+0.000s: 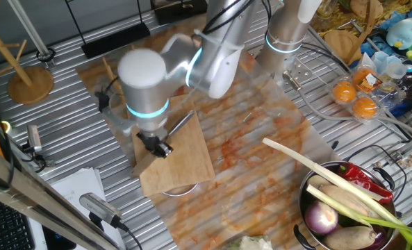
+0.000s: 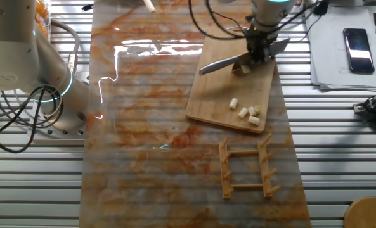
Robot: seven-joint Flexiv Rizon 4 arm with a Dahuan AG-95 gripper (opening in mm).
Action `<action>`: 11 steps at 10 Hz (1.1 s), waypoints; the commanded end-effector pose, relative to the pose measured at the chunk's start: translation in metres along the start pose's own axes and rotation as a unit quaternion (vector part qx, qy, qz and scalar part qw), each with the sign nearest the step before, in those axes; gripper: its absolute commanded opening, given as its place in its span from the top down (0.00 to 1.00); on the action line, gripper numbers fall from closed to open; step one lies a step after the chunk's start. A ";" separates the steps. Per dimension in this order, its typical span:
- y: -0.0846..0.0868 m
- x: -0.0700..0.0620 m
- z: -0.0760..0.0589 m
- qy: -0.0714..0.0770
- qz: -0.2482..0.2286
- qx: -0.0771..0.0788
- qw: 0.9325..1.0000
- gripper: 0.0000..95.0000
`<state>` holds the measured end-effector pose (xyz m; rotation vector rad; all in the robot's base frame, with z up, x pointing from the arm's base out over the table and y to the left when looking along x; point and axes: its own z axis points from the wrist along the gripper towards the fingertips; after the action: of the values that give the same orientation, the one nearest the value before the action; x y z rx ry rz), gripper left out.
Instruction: Chop the scallions
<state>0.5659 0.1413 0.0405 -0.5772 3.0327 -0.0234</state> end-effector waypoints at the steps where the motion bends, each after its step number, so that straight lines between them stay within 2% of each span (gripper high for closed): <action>1: -0.001 -0.002 0.066 -0.001 -0.015 -0.005 1.000 1.00; 4: 0.000 0.008 0.067 -0.006 -0.029 -0.007 1.000 1.00; 5: 0.002 0.019 0.061 -0.008 -0.037 -0.005 0.999 1.00; 7: 0.004 0.027 0.053 -0.008 -0.037 0.000 0.999 1.00; 9: 0.005 0.041 0.063 -0.009 -0.036 0.002 0.999 1.00; 11: 0.007 0.048 0.061 -0.002 -0.044 0.011 0.999 1.00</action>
<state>0.5192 0.1289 0.0403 -0.7052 2.9926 -0.0604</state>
